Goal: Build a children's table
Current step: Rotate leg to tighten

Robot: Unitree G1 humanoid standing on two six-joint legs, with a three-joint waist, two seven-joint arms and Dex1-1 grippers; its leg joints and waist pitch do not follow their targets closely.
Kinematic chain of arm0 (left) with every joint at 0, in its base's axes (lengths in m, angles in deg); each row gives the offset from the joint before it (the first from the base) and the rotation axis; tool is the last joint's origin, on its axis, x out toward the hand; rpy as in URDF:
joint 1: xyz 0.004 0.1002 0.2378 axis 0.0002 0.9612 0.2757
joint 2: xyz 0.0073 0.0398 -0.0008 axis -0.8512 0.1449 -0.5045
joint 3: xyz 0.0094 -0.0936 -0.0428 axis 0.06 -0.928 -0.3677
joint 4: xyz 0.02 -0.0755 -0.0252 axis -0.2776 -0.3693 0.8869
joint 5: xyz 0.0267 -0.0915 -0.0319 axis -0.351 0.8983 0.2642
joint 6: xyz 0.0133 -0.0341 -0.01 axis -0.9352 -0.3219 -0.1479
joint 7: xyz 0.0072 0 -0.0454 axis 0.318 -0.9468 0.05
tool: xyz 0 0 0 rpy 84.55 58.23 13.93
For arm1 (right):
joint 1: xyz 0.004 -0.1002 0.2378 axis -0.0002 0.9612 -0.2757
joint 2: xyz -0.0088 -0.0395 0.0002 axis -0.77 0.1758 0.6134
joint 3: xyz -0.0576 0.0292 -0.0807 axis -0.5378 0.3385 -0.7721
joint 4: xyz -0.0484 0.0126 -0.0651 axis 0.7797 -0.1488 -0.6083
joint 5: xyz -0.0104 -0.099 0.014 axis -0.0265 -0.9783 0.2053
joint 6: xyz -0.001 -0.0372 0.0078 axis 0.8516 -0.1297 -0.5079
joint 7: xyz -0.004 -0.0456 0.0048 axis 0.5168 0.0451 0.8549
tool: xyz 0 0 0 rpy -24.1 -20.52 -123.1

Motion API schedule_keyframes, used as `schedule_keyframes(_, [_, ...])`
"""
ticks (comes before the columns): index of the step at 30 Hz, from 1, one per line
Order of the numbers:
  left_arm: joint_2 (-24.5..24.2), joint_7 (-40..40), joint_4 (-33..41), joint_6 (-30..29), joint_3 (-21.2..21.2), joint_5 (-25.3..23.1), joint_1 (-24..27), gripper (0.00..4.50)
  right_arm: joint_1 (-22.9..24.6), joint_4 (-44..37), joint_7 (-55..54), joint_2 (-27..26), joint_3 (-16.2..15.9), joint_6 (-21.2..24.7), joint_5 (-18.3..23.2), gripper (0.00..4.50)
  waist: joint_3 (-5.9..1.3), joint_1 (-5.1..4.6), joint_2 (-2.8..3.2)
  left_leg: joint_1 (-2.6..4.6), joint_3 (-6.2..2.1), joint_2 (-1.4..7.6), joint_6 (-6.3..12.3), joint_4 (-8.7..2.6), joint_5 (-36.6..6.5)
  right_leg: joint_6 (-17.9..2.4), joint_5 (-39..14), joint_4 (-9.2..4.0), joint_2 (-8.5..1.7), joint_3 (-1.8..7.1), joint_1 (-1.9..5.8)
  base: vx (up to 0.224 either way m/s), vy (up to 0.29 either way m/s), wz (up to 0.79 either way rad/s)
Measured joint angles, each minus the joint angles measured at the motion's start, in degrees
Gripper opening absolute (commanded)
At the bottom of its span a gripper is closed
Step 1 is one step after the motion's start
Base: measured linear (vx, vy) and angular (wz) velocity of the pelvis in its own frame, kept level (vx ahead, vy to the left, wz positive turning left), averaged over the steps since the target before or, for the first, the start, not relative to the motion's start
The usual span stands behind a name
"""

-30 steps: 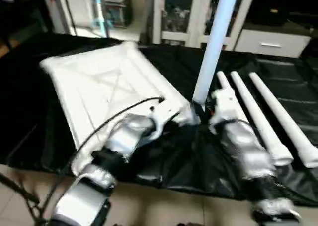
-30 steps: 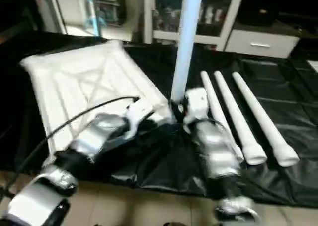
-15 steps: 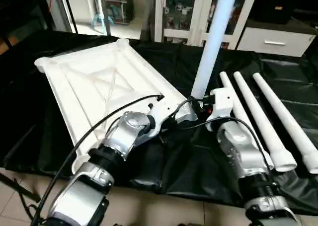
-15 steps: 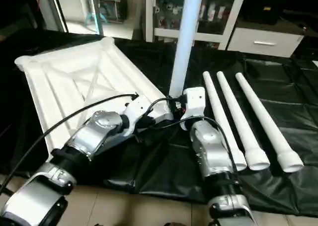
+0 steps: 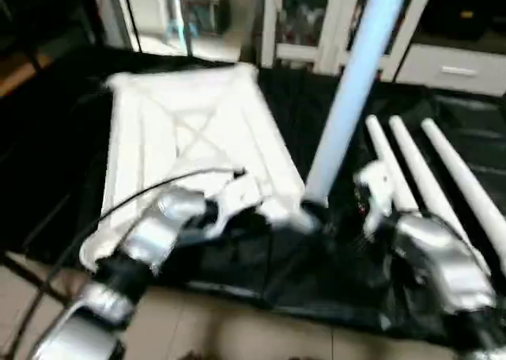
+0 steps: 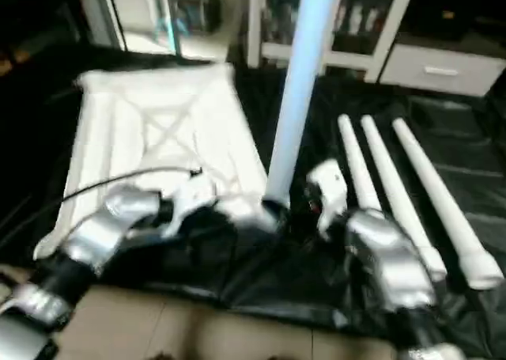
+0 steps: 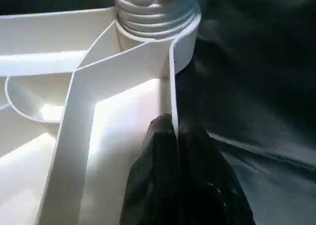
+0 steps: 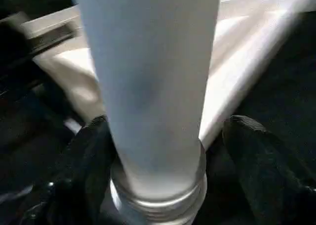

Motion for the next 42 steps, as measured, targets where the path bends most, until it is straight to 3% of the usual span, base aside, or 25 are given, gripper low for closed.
schedule_keyframes(13, [-1.39, -3.20, 1.23, 0.76, 0.41, 0.51, 0.80, 0.00, -0.82, -1.56, 10.20, 5.04, -0.19, 2.11, 2.25, 3.76, 0.00, 0.06, -0.01, -0.01, 0.32, 0.02, 0.06, 0.05, -0.01, 0.16, -0.09, 0.06, -0.19, -0.01, 0.02, 0.000, 0.000, 0.00])
schedule_keyframes(31, [-2.04, -4.42, 1.73, 0.73, 0.40, 0.64, 1.09, 0.00, -1.91, -0.13, 14.73, 5.02, -1.76, 3.58, 2.40, 2.20, -0.01, 0.20, -0.03, -0.02, 0.31, 0.02, 0.09, 0.07, 0.01, 0.16, -0.09, 0.07, -0.20, -0.01, 0.02, 0.000, 0.000, 0.00])
schedule_keyframes(42, [-2.05, -4.64, 1.77, 0.69, 0.40, 0.63, 1.08, 0.00, -1.92, -0.13, 14.90, 5.10, -1.77, 3.37, 2.19, 1.99, -0.01, 0.21, -0.03, -0.01, 0.31, 0.02, 0.11, 0.09, 0.03, 0.15, -0.08, 0.11, -0.20, -0.02, 0.02, 0.000, 0.000, 0.00])
